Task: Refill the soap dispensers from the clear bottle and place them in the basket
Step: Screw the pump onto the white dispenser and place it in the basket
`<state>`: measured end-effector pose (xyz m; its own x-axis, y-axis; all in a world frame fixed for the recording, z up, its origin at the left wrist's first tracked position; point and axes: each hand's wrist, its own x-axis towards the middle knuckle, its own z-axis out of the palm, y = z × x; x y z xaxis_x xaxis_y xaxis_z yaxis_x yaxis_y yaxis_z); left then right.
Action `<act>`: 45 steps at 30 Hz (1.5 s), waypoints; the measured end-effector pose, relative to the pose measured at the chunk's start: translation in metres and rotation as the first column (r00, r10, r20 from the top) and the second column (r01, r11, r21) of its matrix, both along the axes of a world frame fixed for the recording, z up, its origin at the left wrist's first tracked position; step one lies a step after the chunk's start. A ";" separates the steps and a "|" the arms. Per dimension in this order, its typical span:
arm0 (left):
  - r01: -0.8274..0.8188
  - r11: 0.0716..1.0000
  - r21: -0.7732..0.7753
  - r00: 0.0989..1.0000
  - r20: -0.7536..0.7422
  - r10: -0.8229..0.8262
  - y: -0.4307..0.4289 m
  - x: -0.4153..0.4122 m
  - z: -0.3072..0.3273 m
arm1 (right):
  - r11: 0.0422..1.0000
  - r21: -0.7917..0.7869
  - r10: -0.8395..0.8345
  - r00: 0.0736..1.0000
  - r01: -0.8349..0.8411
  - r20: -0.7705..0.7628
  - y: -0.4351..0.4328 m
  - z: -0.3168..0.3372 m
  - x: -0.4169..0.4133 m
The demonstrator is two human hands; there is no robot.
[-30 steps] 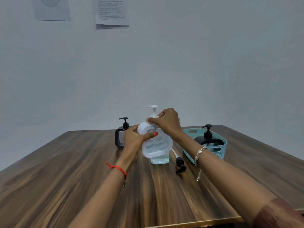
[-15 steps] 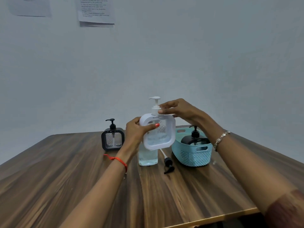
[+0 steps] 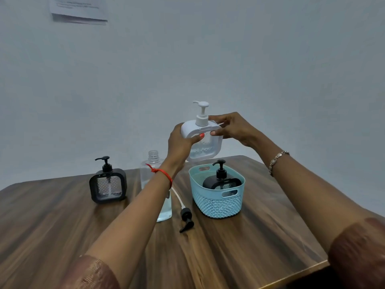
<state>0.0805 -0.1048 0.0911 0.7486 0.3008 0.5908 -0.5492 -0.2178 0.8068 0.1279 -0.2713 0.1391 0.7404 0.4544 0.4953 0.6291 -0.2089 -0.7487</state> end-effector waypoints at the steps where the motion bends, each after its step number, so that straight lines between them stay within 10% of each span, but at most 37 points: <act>1: 0.018 1.000 -0.001 1.000 -0.024 -0.018 -0.002 0.007 0.001 | 1.000 0.008 -0.010 1.000 0.010 -0.004 -0.001 -0.001 0.005; 17: 0.031 0.973 0.229 0.971 -0.238 0.025 -0.007 0.053 -0.058 | 0.988 -0.122 -0.123 0.973 0.100 -0.196 -0.017 -0.081 0.071; 45: 0.227 0.611 0.759 0.864 -0.446 0.233 -0.011 0.053 -0.058 | 0.920 -0.341 -0.273 0.941 0.195 -0.200 -0.014 -0.113 0.075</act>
<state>0.1335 -0.1160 0.0331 0.9805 -0.0893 0.1748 -0.1619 -0.8714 0.4631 0.2026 -0.2848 0.0261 0.9223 0.3553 0.1518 0.3438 -0.5755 -0.7420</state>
